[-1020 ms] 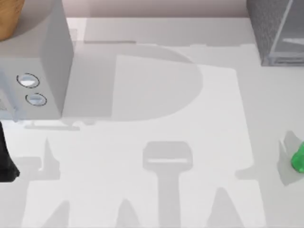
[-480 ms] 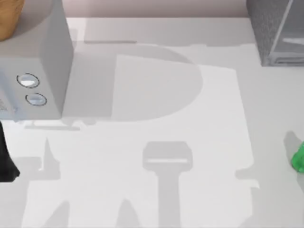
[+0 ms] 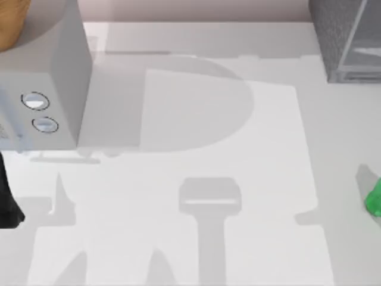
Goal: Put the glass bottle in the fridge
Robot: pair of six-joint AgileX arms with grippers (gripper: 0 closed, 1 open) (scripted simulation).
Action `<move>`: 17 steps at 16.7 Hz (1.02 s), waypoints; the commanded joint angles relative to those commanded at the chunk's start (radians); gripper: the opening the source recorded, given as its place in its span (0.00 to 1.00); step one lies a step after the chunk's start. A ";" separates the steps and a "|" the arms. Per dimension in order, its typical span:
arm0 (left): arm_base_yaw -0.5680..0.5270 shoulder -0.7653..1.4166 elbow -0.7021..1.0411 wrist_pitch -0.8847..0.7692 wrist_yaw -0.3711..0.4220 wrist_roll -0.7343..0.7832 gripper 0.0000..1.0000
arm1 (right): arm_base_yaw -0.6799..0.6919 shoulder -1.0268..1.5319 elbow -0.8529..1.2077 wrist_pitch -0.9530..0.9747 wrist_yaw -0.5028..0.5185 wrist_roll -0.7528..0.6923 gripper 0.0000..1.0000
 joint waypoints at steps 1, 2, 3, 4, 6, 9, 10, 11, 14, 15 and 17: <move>0.000 0.000 0.000 0.000 0.000 0.000 1.00 | -0.007 0.020 0.002 0.011 -0.015 -0.007 1.00; 0.000 0.000 0.000 0.000 0.000 0.000 1.00 | -0.010 0.029 0.003 0.017 -0.023 -0.010 1.00; 0.000 0.000 0.000 0.000 0.000 0.000 1.00 | -0.010 0.029 0.003 0.017 -0.023 -0.010 1.00; 0.000 0.000 0.000 0.000 0.000 0.000 1.00 | -0.010 0.029 0.003 0.017 -0.023 -0.010 1.00; 0.000 0.000 0.000 0.000 0.000 0.000 1.00 | -0.006 0.026 -0.001 0.014 -0.021 -0.009 1.00; 0.000 0.000 0.000 0.000 0.000 0.000 1.00 | -0.001 0.041 0.004 0.051 -0.015 0.016 1.00; 0.000 0.000 0.000 0.000 0.000 0.000 1.00 | 0.005 0.054 0.008 0.082 -0.010 0.038 1.00; 0.000 0.000 0.000 0.000 0.000 0.000 1.00 | 0.014 0.070 0.012 0.122 -0.001 0.065 1.00; 0.000 0.000 0.000 0.000 0.000 0.000 1.00 | 0.058 0.134 0.024 0.274 0.039 0.167 1.00; 0.000 0.000 0.000 0.000 0.000 0.000 1.00 | 0.079 0.158 0.028 0.330 0.058 0.205 1.00; 0.000 0.000 0.000 0.000 0.000 0.000 1.00 | 0.127 0.207 0.035 0.444 0.104 0.279 1.00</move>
